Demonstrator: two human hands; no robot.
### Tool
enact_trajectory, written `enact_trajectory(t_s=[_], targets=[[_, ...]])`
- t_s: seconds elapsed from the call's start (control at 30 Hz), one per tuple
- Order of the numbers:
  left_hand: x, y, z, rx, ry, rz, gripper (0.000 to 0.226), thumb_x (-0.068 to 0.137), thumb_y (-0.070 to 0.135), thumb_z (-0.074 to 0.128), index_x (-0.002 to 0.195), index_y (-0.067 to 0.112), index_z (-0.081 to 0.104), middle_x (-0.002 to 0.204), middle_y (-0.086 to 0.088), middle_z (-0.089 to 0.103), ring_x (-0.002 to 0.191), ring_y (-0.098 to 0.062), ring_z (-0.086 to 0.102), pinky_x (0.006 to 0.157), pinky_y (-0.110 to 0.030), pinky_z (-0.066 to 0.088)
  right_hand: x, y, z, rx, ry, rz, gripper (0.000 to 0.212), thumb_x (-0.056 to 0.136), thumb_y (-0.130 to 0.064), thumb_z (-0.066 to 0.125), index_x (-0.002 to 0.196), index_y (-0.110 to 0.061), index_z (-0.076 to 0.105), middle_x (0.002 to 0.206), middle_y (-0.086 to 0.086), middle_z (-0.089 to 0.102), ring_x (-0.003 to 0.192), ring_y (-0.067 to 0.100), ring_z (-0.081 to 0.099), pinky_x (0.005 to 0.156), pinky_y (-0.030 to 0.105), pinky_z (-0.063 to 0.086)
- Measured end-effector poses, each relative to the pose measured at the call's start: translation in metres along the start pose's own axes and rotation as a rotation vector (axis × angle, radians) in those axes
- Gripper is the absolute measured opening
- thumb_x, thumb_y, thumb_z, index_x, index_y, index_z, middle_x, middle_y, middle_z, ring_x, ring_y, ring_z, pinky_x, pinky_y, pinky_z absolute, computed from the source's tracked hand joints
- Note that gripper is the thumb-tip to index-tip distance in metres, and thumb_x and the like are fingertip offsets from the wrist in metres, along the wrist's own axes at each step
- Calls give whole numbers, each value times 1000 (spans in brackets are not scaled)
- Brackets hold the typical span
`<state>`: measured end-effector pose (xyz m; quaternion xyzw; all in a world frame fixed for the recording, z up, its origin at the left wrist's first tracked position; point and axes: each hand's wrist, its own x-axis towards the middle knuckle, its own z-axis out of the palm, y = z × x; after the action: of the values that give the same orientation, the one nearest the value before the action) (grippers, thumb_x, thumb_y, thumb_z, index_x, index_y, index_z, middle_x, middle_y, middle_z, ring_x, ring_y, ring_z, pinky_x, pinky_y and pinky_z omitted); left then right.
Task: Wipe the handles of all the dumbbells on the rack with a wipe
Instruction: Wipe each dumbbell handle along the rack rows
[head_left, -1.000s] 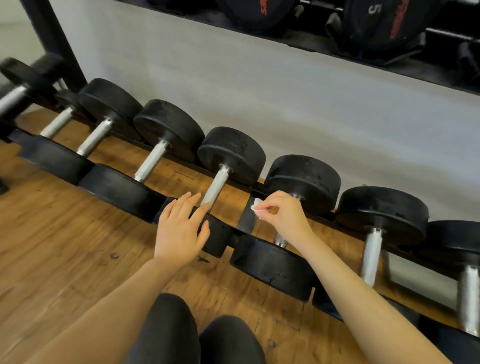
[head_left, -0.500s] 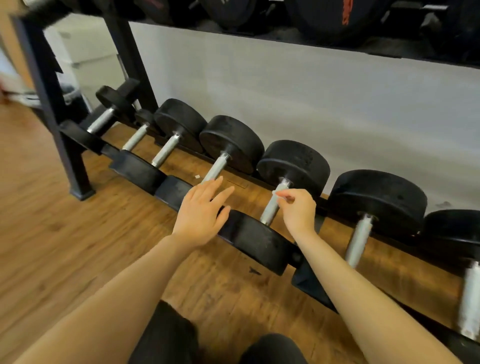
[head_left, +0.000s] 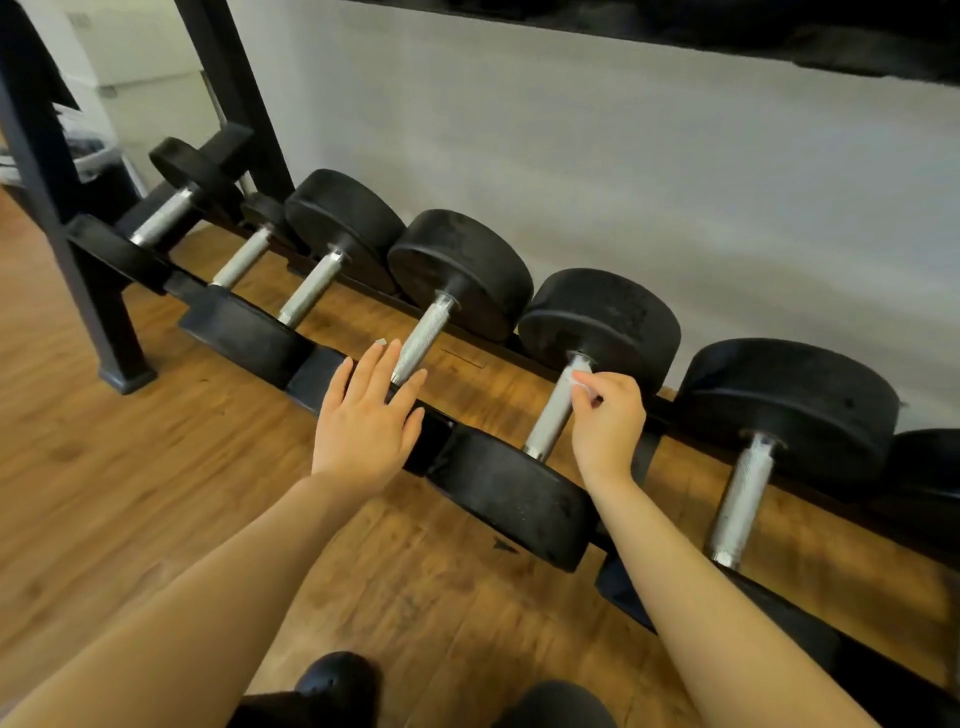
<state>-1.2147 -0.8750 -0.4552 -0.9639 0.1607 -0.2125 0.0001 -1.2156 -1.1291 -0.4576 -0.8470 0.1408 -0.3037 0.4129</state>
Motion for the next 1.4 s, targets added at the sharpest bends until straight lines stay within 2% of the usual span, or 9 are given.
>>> enact_trajectory(t_s=[0.17,0.4,0.53,0.63,0.83,0.97,1.07,1.23,1.4], targets=[[0,-5,0,22,20,36,44,95,34,54,135,19,59,152,-13,41,143,-32,33,117,-49,23,-1,1,-4,-24,-55,-9,16,89,-8,64,102,-8,72,103,5,62,88,5,52,74,-2,33],[4,6,1,5,6,-56,41,97,35,50,133,19,61,152,-14,41,144,-32,31,119,-48,18,12,1,-8,51,12,14,19,91,-11,63,108,-7,71,104,6,69,99,15,61,88,19,42],[3,6,-3,12,9,-54,42,95,35,54,133,19,61,150,-14,44,143,-32,32,119,-48,17,4,4,-3,56,16,22,18,90,-12,63,106,-8,72,102,5,68,96,13,61,80,7,40],[5,8,-3,8,35,-68,42,97,35,50,133,16,61,144,-14,51,141,-32,36,119,-49,19,-5,8,-3,53,-24,38,16,88,-10,66,103,-10,73,99,5,68,90,9,59,75,6,39],[6,9,-1,-3,82,-89,50,99,39,33,130,13,62,136,-14,57,136,-33,42,118,-49,23,9,3,-2,74,25,32,17,89,-10,64,104,-8,72,102,5,69,94,7,57,79,2,35],[7,10,-1,-7,94,-85,51,98,38,33,128,11,64,134,-14,58,134,-33,44,117,-48,23,7,-2,3,75,59,88,15,91,-11,63,103,-9,72,98,3,67,91,9,58,74,-1,35],[7,10,-1,-10,109,-86,49,98,37,34,128,11,63,134,-14,59,134,-33,44,117,-48,23,-2,2,1,40,-7,61,14,90,-9,64,100,-9,73,96,3,66,86,5,55,72,-3,35],[7,11,-1,-24,110,-90,48,98,36,35,128,11,64,133,-15,59,134,-34,44,117,-48,23,8,-2,0,-95,-40,-84,15,91,-14,63,102,-12,73,101,2,65,88,4,54,73,2,36],[5,7,-1,-28,70,-53,48,97,36,35,125,13,66,135,-13,58,135,-34,42,118,-48,20,17,-2,1,-329,-104,-253,23,94,-19,58,110,-10,71,105,5,65,97,18,56,77,25,48]])
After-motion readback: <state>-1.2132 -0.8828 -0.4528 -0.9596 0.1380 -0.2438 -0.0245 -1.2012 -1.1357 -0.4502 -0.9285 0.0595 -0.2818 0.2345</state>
